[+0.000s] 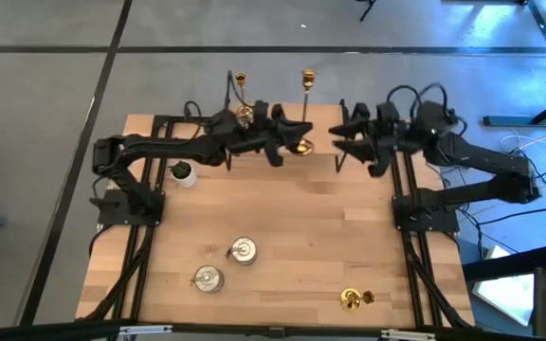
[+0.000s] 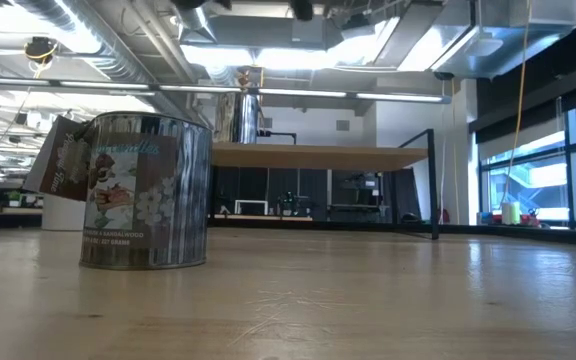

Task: Pick & Place candle stick holders
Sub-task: Put the top gold candle holder on the shelf aligned with the other gold candle holder

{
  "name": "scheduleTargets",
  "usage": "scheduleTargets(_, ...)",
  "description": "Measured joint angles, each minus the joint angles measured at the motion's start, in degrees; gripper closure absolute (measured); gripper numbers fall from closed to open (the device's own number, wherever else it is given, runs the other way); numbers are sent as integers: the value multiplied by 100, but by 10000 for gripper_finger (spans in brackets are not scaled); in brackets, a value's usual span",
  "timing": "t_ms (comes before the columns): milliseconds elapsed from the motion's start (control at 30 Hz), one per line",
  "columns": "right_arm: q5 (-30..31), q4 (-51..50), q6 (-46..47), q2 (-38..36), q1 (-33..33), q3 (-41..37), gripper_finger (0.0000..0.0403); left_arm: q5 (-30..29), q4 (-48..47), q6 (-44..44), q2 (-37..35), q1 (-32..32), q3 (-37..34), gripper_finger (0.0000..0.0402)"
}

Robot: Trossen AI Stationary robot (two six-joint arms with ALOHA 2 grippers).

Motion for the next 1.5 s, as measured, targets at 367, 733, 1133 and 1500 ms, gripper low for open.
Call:
scheduleTargets(367, -1614, 676, 818, 387, -1249, 0, 207, 235, -672, 316, 186, -35, 418, 392)
scheduleTargets(733, -1669, 1401, 867, 778, -939, 0, 208, 226, -702, 362, 173, -149, 420, 392)
scheduleTargets(1133, -1512, 1609, 1153, 1097, -880, 4, 208, 243, -772, 348, 175, -149, 416, 392)
scheduleTargets(1500, -1392, 1612, 1194, 1115, -876, 4, 293, 241, -766, 347, 175, -149, 416, 392)
